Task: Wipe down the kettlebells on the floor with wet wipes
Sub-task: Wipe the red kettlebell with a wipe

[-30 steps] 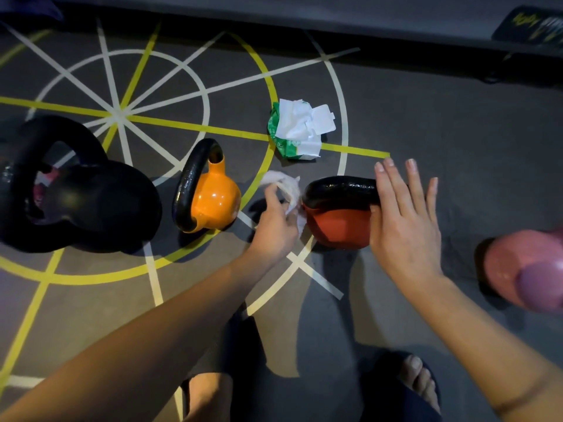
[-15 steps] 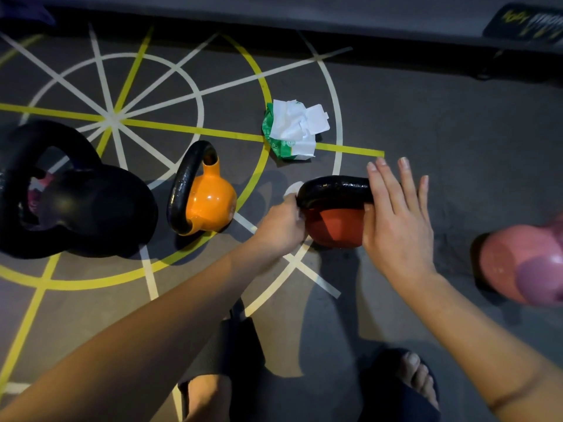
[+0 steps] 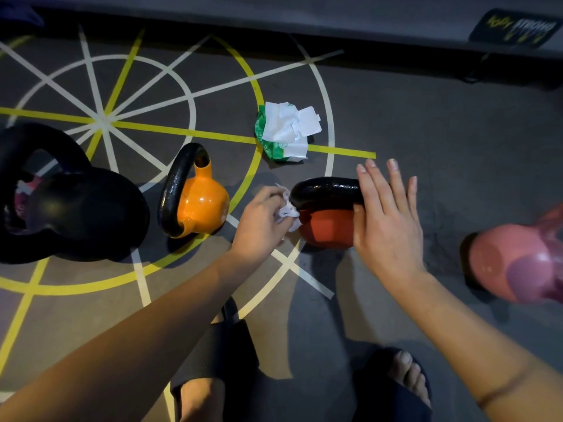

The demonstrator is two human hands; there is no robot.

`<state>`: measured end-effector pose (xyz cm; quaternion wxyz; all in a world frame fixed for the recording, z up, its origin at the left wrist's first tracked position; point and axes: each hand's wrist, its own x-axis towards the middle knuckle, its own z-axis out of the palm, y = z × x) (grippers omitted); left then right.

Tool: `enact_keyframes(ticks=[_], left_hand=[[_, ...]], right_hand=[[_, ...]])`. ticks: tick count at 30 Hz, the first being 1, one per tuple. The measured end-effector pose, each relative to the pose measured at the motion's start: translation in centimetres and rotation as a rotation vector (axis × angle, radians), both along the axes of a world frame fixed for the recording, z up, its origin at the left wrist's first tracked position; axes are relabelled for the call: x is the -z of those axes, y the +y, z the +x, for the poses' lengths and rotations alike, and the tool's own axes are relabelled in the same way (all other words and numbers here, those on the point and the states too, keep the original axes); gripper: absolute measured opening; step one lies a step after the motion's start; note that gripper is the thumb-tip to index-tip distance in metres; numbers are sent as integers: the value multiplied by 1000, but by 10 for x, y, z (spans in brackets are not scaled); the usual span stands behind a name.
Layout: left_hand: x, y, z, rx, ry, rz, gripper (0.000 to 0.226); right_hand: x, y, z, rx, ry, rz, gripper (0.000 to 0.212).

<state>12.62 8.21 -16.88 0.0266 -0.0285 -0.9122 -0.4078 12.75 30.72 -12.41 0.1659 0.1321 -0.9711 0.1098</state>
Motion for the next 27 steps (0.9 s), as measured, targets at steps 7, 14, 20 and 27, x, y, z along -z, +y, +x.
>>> enact_keyframes(ticks=[7, 14, 20, 27], left_hand=[[-4, -9, -1, -135, -218, 283, 32], [-3, 12, -11, -119, -381, 246, 43], [-16, 20, 9, -329, -360, 489, 42], [-55, 23, 30, -471, -186, 756, 22]], right_hand=[[-1, 1, 1, -10, -9, -5, 60], [-4, 0, 1, -21, -24, -8, 59], [-3, 0, 2, -20, -16, -14, 59], [-6, -3, 21, -69, -50, -129, 59]])
